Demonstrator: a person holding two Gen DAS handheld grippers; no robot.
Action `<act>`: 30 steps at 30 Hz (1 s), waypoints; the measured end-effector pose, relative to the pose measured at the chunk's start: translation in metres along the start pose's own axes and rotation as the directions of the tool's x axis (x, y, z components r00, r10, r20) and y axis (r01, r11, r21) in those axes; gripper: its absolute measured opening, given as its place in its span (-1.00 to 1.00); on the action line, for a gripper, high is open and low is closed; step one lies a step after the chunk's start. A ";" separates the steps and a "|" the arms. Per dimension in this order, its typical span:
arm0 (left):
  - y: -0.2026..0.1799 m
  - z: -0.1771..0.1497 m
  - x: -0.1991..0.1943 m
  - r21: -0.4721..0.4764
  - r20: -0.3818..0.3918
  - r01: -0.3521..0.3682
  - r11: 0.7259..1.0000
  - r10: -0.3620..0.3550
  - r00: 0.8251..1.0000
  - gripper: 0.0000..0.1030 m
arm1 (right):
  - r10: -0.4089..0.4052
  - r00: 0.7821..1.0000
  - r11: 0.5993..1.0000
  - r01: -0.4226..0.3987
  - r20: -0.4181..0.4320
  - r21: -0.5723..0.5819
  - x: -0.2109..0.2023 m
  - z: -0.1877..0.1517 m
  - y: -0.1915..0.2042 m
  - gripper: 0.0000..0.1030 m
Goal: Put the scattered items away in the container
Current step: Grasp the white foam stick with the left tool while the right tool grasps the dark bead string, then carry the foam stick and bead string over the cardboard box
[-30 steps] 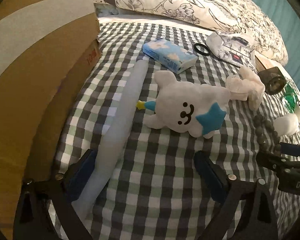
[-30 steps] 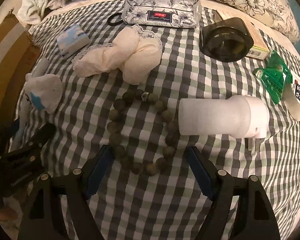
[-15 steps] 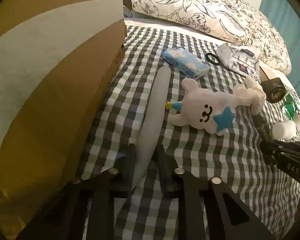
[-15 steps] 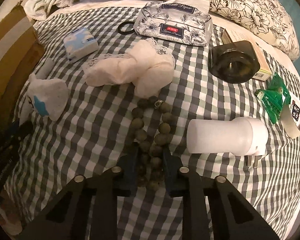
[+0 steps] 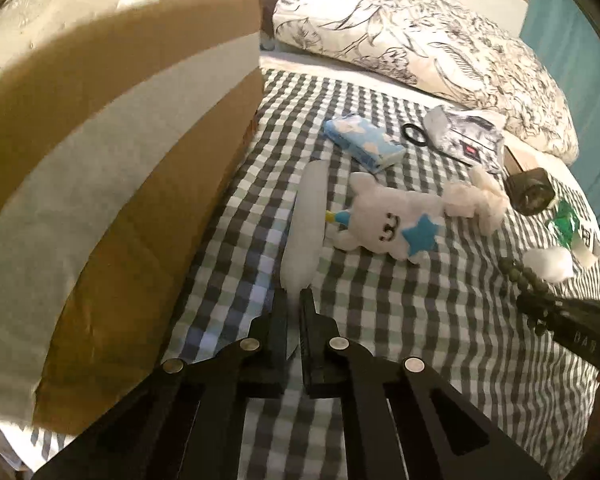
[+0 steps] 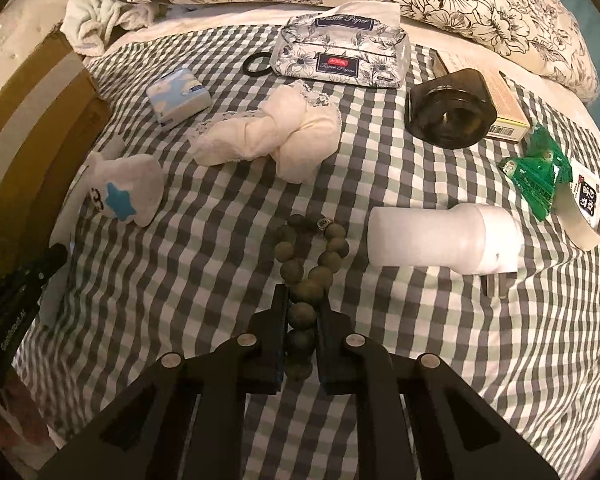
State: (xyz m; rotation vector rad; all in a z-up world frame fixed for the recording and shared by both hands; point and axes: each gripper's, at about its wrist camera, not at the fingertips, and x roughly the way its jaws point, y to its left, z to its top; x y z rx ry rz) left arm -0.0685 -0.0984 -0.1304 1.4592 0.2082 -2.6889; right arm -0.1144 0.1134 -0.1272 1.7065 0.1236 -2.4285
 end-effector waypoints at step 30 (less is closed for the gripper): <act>-0.001 0.038 -0.104 0.044 0.132 0.056 0.997 -0.062 0.989 -0.91 | 0.109 0.979 0.991 -0.094 0.170 -0.095 -0.106 0.003 0.066 -0.78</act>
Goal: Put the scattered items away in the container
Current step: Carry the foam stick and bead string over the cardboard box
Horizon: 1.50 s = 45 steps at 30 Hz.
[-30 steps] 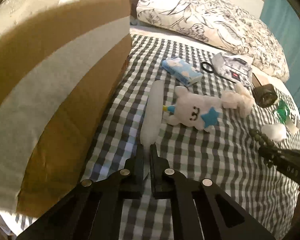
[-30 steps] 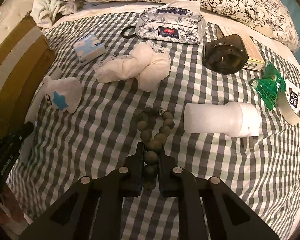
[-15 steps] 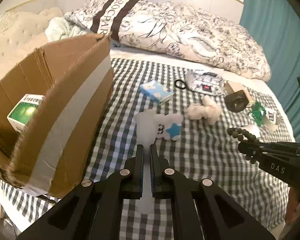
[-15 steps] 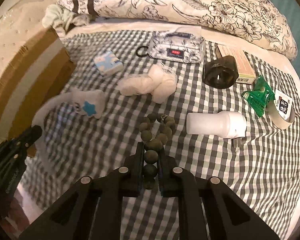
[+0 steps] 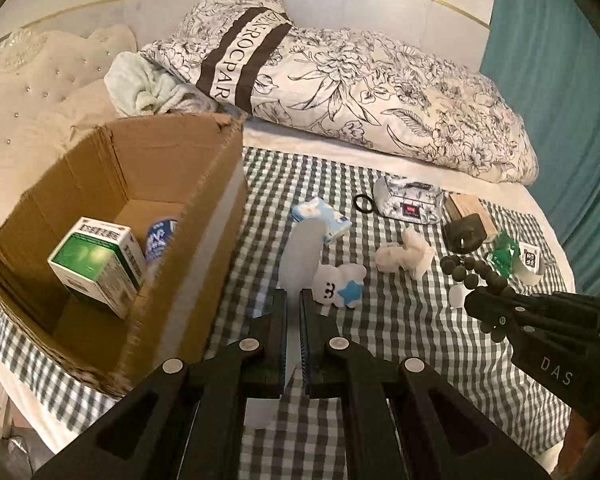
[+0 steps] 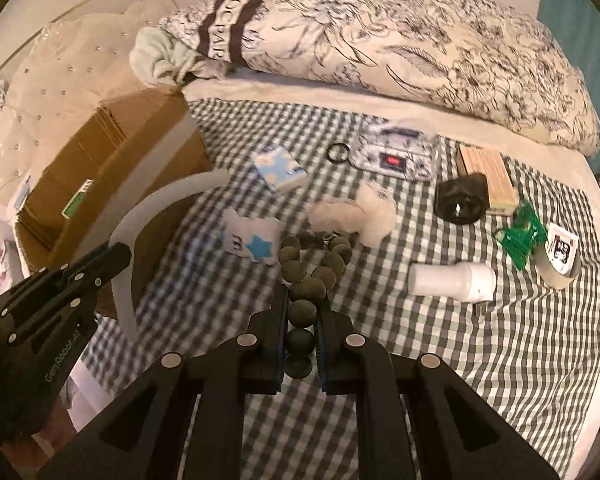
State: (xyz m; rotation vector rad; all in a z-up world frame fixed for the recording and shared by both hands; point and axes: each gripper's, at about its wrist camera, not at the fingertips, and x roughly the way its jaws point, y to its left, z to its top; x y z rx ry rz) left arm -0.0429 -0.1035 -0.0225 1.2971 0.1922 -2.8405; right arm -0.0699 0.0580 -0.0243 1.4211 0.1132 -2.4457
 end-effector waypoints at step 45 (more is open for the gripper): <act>0.184 0.062 0.006 -0.189 -0.008 -0.098 0.977 0.098 0.995 -0.90 | 0.183 0.983 0.949 -0.184 -0.028 -0.257 0.041 0.080 0.214 -0.78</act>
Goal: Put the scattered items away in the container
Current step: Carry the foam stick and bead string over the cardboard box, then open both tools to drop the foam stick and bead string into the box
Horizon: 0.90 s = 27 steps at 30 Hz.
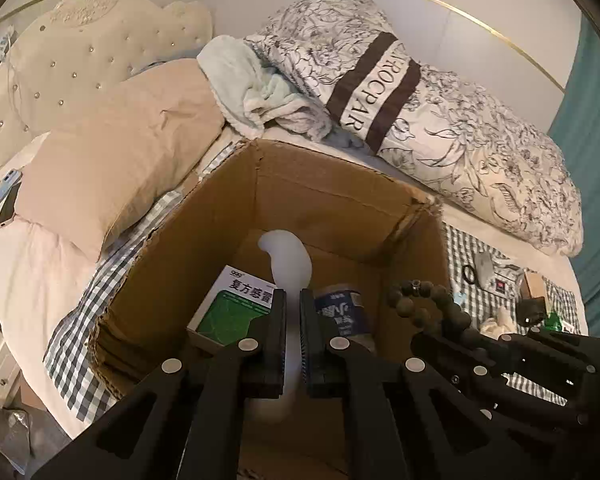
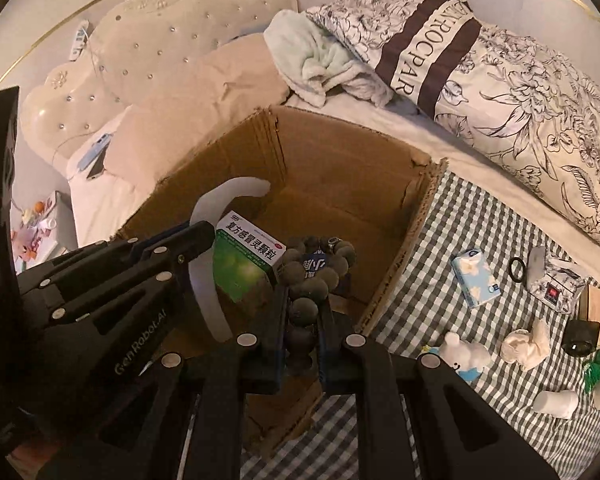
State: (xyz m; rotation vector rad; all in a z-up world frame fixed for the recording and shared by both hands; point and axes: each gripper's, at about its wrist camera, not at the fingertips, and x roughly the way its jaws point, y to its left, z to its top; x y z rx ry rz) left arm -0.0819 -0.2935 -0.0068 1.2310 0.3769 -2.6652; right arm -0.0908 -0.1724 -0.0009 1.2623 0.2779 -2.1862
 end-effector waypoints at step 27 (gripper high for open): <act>-0.033 -0.004 -0.007 -0.018 0.007 -0.055 0.998 0.055 0.998 0.67 | 0.025 0.997 0.983 -0.038 0.074 0.178 -0.029 -0.009 -0.071 -0.18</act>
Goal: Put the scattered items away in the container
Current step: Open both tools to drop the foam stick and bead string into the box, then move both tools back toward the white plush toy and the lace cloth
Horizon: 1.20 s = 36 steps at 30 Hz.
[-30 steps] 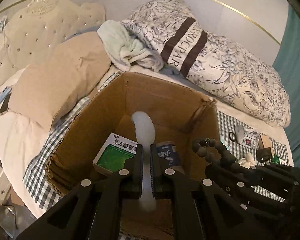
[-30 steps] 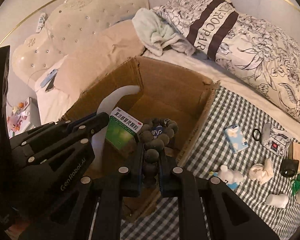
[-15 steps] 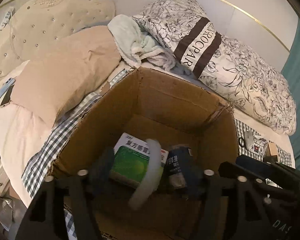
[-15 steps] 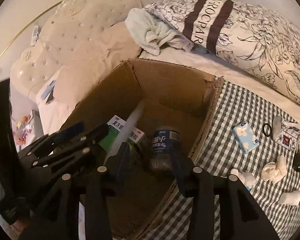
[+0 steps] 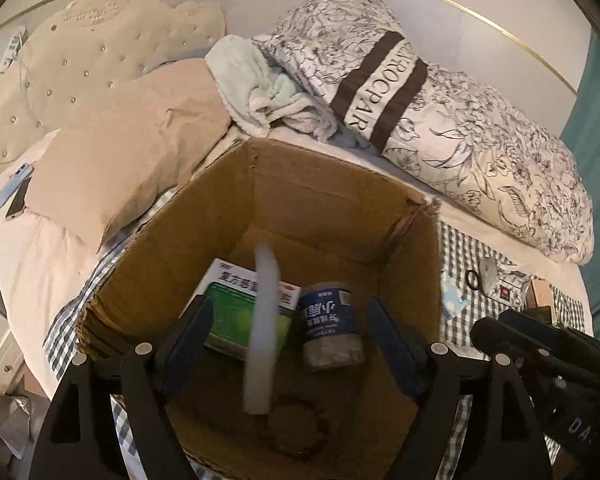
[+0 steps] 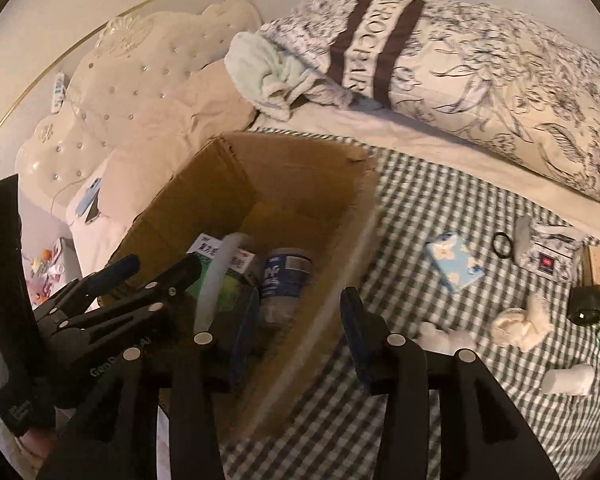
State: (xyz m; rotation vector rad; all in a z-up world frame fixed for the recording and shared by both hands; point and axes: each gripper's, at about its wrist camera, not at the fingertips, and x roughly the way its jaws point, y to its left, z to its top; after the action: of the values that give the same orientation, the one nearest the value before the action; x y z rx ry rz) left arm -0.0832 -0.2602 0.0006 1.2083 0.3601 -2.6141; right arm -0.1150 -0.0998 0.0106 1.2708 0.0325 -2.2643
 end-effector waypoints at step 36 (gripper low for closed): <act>-0.214 -0.059 0.041 0.268 -0.094 0.104 0.958 -0.081 0.992 1.00 | -0.230 0.973 0.907 0.219 -0.013 0.360 -0.063 -0.064 -0.240 0.60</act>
State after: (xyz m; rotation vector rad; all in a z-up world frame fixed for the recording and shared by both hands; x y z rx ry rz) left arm -0.1343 -0.0445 -0.0422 1.4192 0.0723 -2.7697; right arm -0.1502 0.1506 -0.0302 1.4817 -0.2732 -2.5716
